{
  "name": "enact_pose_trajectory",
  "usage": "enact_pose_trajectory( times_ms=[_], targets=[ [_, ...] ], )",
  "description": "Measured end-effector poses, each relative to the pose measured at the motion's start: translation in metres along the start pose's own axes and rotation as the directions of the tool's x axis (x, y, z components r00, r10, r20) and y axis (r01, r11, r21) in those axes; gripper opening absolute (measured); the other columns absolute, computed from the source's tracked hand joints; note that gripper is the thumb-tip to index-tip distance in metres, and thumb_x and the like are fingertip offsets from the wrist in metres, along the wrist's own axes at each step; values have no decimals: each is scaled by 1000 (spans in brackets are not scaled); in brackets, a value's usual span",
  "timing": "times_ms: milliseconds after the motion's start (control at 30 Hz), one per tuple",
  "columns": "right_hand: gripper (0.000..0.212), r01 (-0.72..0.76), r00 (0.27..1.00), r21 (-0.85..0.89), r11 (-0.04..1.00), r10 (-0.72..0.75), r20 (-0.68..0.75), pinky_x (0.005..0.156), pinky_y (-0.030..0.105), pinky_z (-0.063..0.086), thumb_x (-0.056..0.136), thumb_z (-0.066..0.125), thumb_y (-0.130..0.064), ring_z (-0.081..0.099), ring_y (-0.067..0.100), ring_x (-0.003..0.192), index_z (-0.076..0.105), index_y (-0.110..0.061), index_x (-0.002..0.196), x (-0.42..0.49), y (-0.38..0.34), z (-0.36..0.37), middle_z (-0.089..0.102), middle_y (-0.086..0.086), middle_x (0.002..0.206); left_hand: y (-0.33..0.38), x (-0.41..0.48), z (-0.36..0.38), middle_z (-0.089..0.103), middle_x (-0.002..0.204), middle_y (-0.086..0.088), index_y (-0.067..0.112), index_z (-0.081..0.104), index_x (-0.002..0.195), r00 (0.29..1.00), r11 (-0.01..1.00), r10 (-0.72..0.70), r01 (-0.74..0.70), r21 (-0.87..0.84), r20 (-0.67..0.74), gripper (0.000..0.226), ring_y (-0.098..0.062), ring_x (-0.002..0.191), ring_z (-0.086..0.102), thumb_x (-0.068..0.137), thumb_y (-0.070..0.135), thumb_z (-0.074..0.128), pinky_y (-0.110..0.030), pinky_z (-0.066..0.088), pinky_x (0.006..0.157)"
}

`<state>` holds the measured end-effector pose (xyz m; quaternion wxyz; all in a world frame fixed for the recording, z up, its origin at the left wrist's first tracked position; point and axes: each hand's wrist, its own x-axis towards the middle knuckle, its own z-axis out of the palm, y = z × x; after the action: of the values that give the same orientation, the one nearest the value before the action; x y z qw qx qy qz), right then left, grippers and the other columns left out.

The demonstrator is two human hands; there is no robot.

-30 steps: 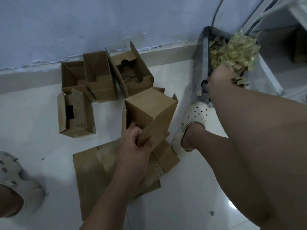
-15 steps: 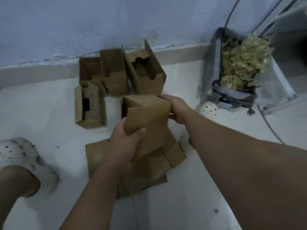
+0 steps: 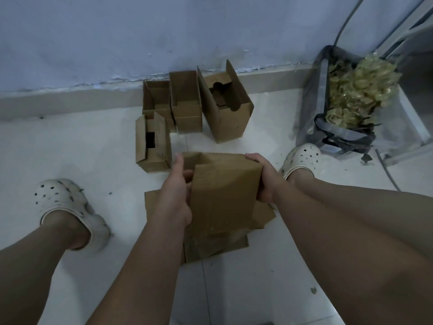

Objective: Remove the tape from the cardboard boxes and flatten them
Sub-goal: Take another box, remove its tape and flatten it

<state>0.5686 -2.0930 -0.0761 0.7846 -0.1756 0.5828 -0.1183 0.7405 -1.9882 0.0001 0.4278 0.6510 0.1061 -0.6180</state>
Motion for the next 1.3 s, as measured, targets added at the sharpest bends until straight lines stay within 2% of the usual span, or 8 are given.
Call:
enact_pose_trajectory(
  times_ms=[167, 333, 467, 667, 867, 967, 1100, 1300],
  targets=[
    [39, 58, 998, -161, 985, -53, 35, 99, 45, 46, 80, 65, -49, 60, 29, 98, 65, -21, 107, -7, 9, 7, 65, 12, 104, 4, -3, -12, 72, 91, -19, 9, 65, 108, 990, 990, -138, 137, 39, 19, 63, -38, 83, 68, 63, 51, 80, -47, 53, 65],
    [34, 22, 1000, -226, 974, -24, -8, 73, 37, 53, 83, 68, -48, 59, 25, 102, 61, -24, 106, -15, 18, 10, 61, 8, 114, 1, 0, -19, 69, 94, -17, 5, 60, 105, 995, 989, -73, 65, 136, 60, 39, -34, 85, 66, 75, 24, 77, -39, 54, 63],
    [39, 11, 1000, -219, 976, -12, -4, 85, 44, 56, 88, 67, -41, 58, 28, 114, 57, -23, 122, -17, 36, 7, 56, 10, 126, -3, 3, -17, 71, 93, -12, 5, 58, 108, 986, 998, 30, -40, 55, 161, 20, -24, 80, 70, 88, 4, 60, -34, 56, 56],
    [41, 129, 991, 13, 992, -130, 17, 76, 36, 54, 85, 66, -48, 58, 19, 107, 57, -27, 119, -21, 46, 9, 60, -3, 117, -2, 5, -31, 68, 107, -16, 2, 56, 119, 967, 993, 65, -87, 77, 247, 29, -28, 92, 68, 90, 7, 56, -35, 57, 62],
    [27, 196, 977, -300, 934, -214, -27, 74, 32, 37, 89, 61, -39, 56, 17, 81, 62, -20, 69, -22, 25, 3, 63, -5, 73, -1, 8, -42, 63, 113, -16, 9, 55, 121, 976, 958, 163, -191, 214, 143, 33, -34, 102, 61, 89, 1, 56, -50, 53, 85],
    [31, 156, 987, -542, 826, -147, 61, 72, 28, 41, 86, 65, -49, 59, 12, 69, 69, -20, 96, -22, 16, 6, 69, -6, 81, -2, 9, -52, 63, 114, -13, 13, 54, 122, 970, 931, 195, -229, 285, 145, 34, -32, 103, 61, 90, 3, 56, -48, 52, 87],
    [30, 125, 987, -415, 901, -69, 147, 56, 21, 43, 84, 69, -40, 46, 7, 46, 67, -18, 105, -19, 14, 6, 66, -8, 68, 2, 10, -59, 66, 112, -7, 18, 55, 123, 945, 904, 235, -298, 306, 226, 35, -26, 101, 63, 91, 5, 54, -38, 54, 74],
    [60, 196, 980, -361, 912, -198, 30, 72, 31, 56, 63, 81, -47, 68, 18, 89, 68, -12, 109, -16, 18, 16, 74, 0, 94, -5, 16, -52, 60, 121, -8, 14, 49, 132, 950, 882, 304, -310, 355, 73, 40, -29, 109, 58, 93, 7, 54, -46, 52, 89]
  ],
)
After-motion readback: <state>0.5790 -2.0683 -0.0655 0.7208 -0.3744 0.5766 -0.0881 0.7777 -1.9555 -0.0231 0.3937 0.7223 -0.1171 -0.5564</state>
